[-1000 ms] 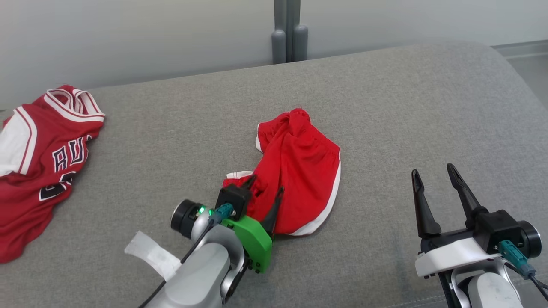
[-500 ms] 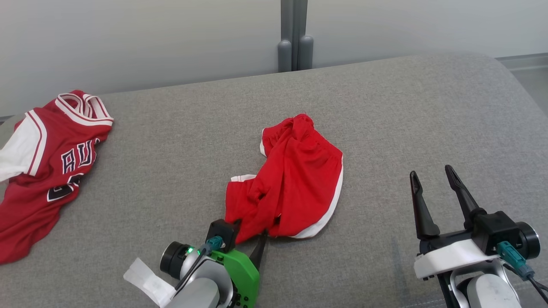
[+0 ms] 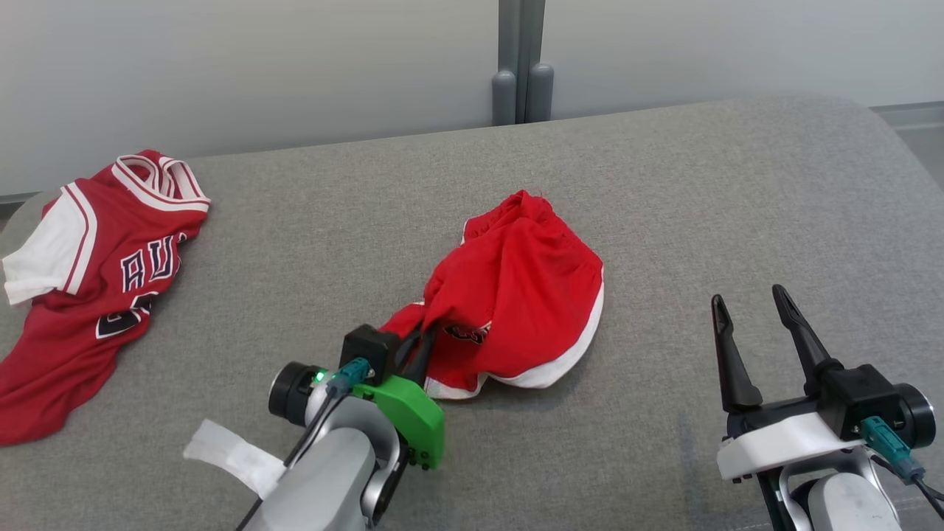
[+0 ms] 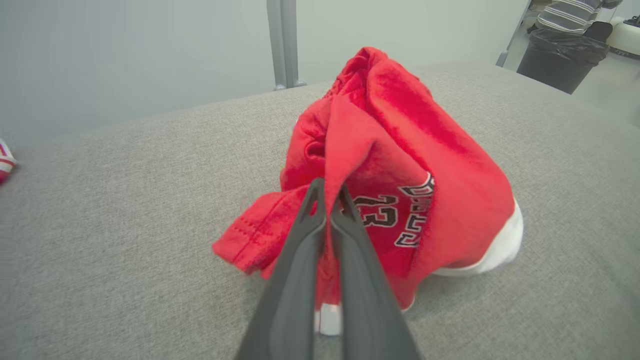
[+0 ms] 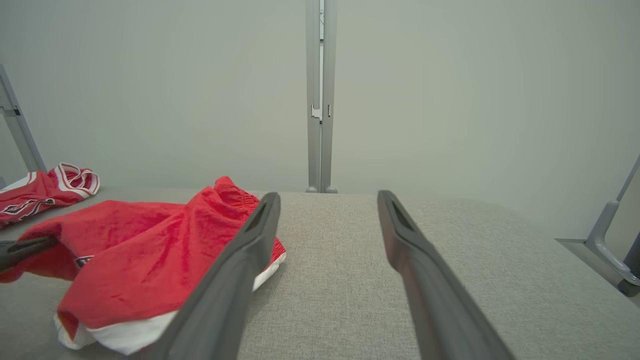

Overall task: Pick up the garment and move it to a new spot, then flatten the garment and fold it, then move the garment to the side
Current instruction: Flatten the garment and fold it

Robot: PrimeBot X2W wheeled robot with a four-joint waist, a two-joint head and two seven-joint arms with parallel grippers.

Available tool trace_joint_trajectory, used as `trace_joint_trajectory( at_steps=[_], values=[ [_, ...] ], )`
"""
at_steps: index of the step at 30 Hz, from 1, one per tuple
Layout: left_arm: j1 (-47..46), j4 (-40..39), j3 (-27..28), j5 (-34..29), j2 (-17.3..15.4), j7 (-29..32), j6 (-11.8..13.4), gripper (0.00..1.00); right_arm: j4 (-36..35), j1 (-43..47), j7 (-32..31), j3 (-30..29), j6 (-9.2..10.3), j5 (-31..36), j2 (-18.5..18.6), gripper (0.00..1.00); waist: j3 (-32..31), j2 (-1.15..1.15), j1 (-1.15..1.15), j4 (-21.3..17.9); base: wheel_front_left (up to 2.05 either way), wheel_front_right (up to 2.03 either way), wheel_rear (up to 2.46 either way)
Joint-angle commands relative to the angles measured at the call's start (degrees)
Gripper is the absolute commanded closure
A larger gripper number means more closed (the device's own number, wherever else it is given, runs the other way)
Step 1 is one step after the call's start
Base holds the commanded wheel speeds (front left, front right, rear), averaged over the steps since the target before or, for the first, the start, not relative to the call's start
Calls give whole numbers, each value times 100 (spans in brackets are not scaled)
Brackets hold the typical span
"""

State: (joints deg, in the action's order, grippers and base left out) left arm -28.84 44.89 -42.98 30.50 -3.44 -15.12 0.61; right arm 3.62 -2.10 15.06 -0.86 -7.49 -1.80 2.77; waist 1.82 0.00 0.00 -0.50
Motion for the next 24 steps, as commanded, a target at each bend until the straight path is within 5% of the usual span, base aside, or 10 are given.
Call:
trace_joint_trajectory(
  at_steps=[1, 10, 24],
  values=[
    [-97, -34, 66, -60, -80, -1, 51, 100, -7, 57, 23, 13, -1, 15, 21, 0, -14, 0, 0, 15, 0, 0, 0],
    [-609, 160, 547, -267, -234, -1, 0, 100, -4, -70, 23, 165, -1, 69, 21, 0, 159, 0, 0, -252, 0, 0, 0],
    [-1804, 1873, 501, -646, -178, -1, -99, 100, 15, -410, 23, 336, -1, 46, 20, 0, 846, 0, 0, -1128, 0, 0, 0]
  ],
)
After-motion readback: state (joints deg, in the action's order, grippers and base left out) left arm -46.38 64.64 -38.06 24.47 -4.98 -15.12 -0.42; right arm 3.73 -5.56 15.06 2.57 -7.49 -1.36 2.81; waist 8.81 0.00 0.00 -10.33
